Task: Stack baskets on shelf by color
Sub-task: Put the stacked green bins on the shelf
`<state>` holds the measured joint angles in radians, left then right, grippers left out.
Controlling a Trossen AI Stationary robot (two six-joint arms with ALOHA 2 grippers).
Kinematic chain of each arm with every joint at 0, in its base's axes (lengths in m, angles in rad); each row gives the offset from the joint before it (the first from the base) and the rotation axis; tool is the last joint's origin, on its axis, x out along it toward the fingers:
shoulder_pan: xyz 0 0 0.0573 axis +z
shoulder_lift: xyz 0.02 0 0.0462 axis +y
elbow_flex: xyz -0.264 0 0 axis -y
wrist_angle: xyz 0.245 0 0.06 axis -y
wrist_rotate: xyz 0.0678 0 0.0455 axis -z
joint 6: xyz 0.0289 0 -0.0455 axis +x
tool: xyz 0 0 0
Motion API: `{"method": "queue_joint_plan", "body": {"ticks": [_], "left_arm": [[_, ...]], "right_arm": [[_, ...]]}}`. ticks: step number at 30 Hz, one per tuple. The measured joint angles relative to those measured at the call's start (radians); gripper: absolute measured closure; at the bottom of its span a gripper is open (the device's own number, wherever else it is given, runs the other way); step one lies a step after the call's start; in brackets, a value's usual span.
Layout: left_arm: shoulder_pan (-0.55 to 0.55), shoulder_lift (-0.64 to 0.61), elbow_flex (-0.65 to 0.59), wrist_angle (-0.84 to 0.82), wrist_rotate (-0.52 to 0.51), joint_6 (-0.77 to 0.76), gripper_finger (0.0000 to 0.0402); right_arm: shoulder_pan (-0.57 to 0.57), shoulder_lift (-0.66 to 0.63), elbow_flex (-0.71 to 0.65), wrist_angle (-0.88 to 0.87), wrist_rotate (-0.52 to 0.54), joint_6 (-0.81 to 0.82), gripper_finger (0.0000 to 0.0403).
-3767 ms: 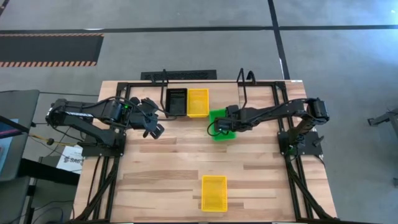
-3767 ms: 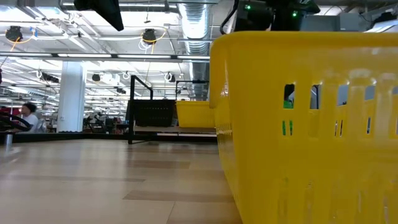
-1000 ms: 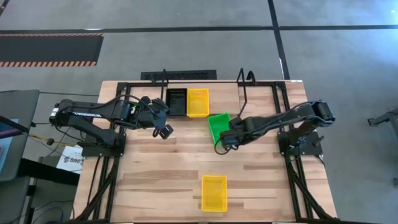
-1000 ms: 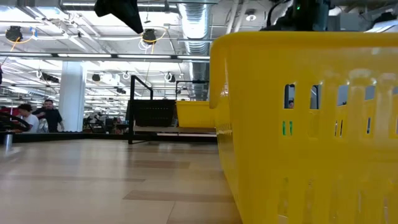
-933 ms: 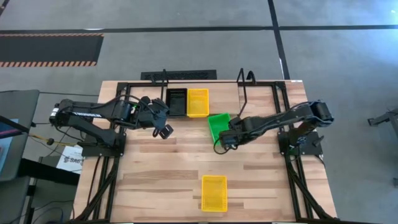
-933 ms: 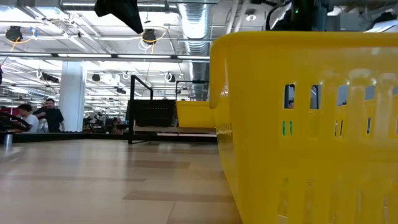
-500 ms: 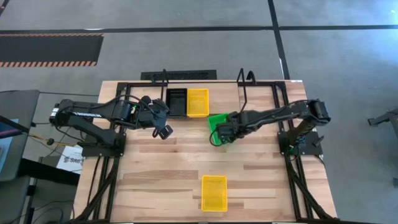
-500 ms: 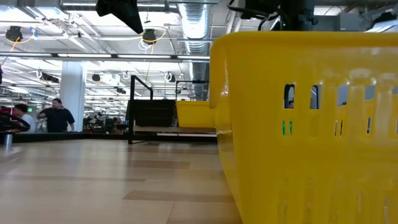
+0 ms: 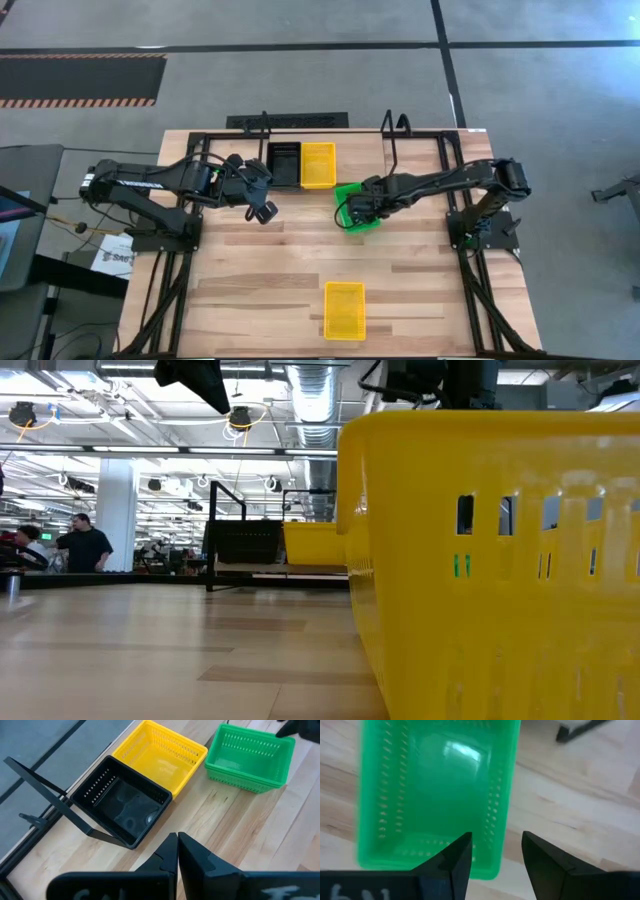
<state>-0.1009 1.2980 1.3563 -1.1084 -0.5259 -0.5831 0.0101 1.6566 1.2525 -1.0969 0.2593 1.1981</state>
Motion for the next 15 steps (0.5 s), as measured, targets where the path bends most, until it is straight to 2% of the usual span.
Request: {"method": "queue_joint_plan", "body": {"ticks": [6,15], "left_arm": [[0.000,0.000,0.000,0.000,0.000,0.000,0.0401],[0.000,0.000,0.000,0.000,0.000,-0.001,0.0401]], "right_arm": [[0.000,0.000,-0.131,0.103,-0.078,0.042,0.0212],[-0.036,0.000,-0.217,0.257,-0.086,0.015,0.0214]]}}
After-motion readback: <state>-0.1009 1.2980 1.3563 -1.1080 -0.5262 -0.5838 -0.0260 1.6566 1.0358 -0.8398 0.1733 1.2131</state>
